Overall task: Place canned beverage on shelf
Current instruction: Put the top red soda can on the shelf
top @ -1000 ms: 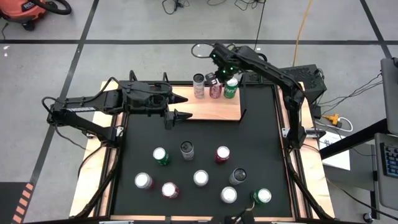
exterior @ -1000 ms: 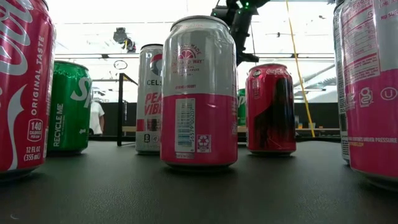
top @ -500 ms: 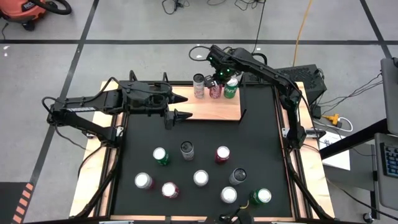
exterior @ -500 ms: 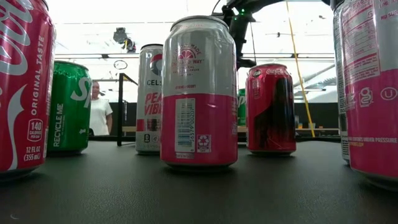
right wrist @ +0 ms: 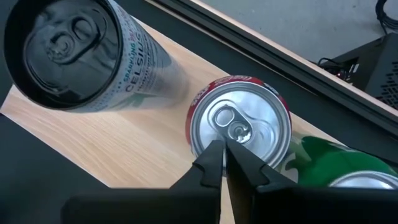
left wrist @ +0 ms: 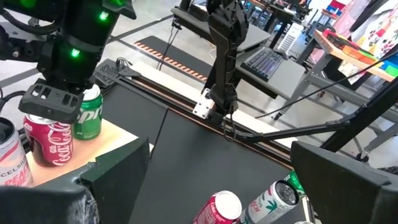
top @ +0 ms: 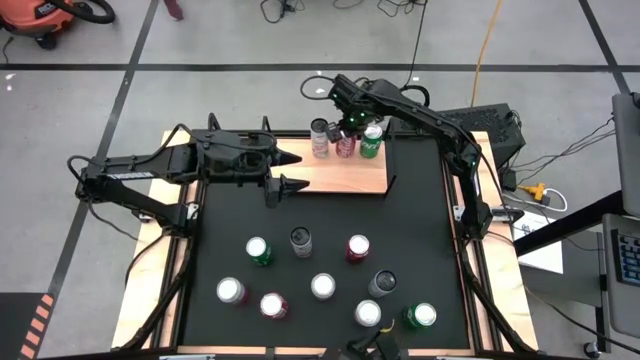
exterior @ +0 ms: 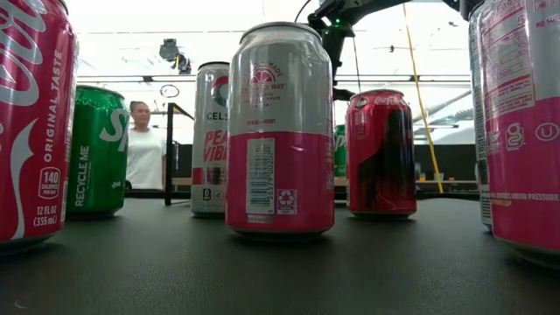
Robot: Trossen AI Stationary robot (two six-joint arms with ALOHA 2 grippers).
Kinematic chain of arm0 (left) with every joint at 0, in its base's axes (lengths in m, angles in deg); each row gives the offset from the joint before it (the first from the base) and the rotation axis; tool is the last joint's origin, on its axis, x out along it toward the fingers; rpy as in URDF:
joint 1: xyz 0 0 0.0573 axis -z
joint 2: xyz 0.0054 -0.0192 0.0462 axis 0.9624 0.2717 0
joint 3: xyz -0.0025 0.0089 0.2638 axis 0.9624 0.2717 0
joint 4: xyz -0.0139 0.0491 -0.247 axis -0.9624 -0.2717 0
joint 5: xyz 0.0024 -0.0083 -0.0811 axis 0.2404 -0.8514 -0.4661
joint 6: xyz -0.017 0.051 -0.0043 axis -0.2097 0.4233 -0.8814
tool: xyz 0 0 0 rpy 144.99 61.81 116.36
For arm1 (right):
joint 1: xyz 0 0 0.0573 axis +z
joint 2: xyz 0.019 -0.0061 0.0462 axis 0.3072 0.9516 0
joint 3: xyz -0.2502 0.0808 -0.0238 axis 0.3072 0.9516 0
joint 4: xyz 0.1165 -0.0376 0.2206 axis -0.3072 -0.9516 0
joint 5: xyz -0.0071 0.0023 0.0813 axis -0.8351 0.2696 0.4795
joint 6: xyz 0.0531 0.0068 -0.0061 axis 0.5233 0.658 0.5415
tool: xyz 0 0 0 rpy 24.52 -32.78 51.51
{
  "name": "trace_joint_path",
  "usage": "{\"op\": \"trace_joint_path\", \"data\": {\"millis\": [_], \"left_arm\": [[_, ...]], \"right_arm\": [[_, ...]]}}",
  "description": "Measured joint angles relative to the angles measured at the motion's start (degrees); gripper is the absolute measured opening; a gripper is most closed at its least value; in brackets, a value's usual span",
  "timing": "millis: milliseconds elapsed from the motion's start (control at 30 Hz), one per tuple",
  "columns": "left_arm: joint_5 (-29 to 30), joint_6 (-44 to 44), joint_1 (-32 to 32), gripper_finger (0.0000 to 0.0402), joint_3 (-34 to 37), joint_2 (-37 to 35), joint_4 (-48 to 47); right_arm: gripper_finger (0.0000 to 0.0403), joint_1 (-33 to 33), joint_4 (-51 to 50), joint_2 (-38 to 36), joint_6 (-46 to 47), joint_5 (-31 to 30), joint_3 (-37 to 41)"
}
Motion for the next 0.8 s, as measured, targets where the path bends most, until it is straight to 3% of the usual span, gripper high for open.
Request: {"op": "trace_joint_path", "data": {"millis": [800], "left_arm": [[-1.39, -0.06, -1.79, 0.0389, 0.0, 0.0, -0.18]], "right_arm": [[0.0, 0.28, -3.06, -4.78, -1.88, 0.3, 0.07]]}}
